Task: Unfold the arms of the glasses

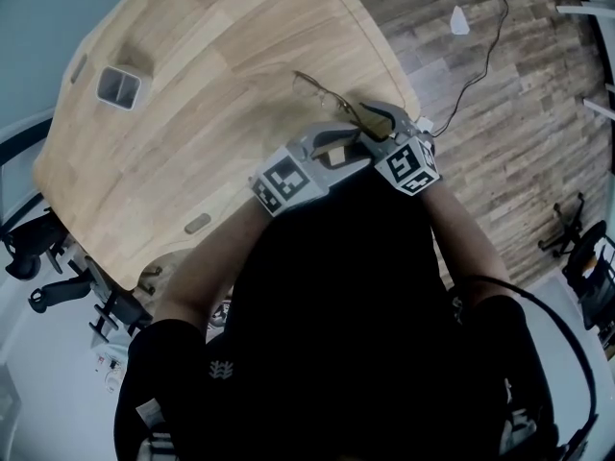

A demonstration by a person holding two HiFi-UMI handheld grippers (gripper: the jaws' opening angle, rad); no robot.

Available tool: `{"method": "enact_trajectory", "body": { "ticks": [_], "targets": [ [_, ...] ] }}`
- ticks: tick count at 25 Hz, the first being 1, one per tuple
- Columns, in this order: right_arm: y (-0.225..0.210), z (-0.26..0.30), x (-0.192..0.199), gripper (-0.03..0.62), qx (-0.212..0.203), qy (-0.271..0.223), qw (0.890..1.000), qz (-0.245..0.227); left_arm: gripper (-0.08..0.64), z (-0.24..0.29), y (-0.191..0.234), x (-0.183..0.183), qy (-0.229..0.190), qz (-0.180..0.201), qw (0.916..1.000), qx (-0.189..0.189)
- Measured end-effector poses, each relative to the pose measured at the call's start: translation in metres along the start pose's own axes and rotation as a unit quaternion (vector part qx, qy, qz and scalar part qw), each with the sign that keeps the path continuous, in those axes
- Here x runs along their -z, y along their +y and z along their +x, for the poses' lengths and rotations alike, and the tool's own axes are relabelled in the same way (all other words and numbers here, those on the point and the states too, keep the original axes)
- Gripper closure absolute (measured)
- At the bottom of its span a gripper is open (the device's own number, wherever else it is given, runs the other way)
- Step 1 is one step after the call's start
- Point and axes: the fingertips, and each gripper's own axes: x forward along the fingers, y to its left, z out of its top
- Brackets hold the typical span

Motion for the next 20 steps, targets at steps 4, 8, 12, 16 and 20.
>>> {"method": "enact_trajectory", "body": {
  "ticks": [4,8,12,16,20],
  "targets": [
    [-0.008,0.003,0.007,0.44,-0.005,0.019,1.0,-0.008,0.36,0.007,-0.011,-0.003,0.002,0.009,0.9995,0.029],
    [-0.026,0.004,0.007,0.44,-0.005,0.032,0.999,-0.025,0.359,0.0,0.004,-0.011,-0.011,0.017,0.9998,0.002],
    [-0.056,0.009,0.001,0.44,-0.006,0.035,0.998,-0.055,0.359,-0.025,0.037,-0.012,-0.014,0.006,0.998,-0.061],
    [-0.094,0.017,-0.002,0.44,-0.008,0.059,0.994,-0.091,0.362,-0.049,0.072,-0.002,0.007,-0.009,0.9909,-0.134],
    [-0.127,0.028,-0.009,0.44,0.018,0.058,0.995,-0.077,0.377,-0.06,0.104,0.009,0.04,-0.013,0.9754,-0.216]
  ]
}}
